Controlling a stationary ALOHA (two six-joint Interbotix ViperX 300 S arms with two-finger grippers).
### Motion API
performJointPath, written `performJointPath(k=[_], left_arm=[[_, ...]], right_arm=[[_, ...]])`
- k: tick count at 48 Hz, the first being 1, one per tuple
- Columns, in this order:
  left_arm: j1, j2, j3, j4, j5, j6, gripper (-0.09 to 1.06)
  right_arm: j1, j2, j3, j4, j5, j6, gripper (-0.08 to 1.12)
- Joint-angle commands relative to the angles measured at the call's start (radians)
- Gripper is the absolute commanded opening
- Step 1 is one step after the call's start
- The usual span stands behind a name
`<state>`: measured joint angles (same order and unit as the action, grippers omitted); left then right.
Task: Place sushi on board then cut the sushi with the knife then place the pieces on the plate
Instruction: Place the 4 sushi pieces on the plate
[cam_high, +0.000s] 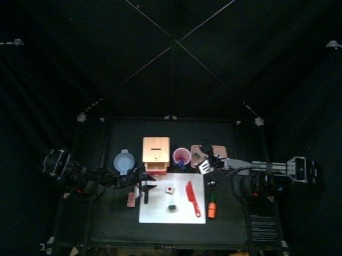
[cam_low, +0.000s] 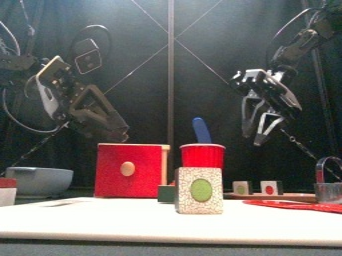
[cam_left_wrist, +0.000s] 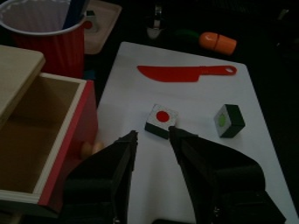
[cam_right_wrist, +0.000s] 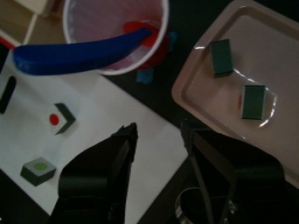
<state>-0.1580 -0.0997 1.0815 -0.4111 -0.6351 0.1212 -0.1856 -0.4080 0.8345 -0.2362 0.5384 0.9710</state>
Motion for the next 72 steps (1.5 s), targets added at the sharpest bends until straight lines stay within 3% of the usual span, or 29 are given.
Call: performJointPath(k=[1,11,29,47,54,72], left_arm=[[-0.002,0.000,-0.025,0.002,-0.002,0.000,0.76],[0.002,0.003,-0.040,0.002,-0.005,0.008,0.76],[0.000,-0.005,-0.034,0.002,-0.005,0.006,0.76],[0.000,-0.006,-0.025,0.002,0.003,0.002,0.76],[-0.002,-0.006,-0.017,0.002,0.005,0.000,0.76],[-0.002,-0.008,0.003,-0.032,0.005,0.002,0.76]], right_arm=[[0.129,0.011,-0.014,-0.009,-0.020,-0.018,0.81],[0.328,0.166,-0.081,-0.037,-0.118,-0.081,0.81],[0.350,0.431,-0.342,-0.227,-0.029,-0.137,0.81],[0.325,0.604,-0.525,-0.114,0.058,-0.370,0.81],[0.296,0.626,-0.534,-0.098,0.025,-0.385,0.81],[0.245,0.670,-0.538,-0.025,0.000,-0.397,0.81]])
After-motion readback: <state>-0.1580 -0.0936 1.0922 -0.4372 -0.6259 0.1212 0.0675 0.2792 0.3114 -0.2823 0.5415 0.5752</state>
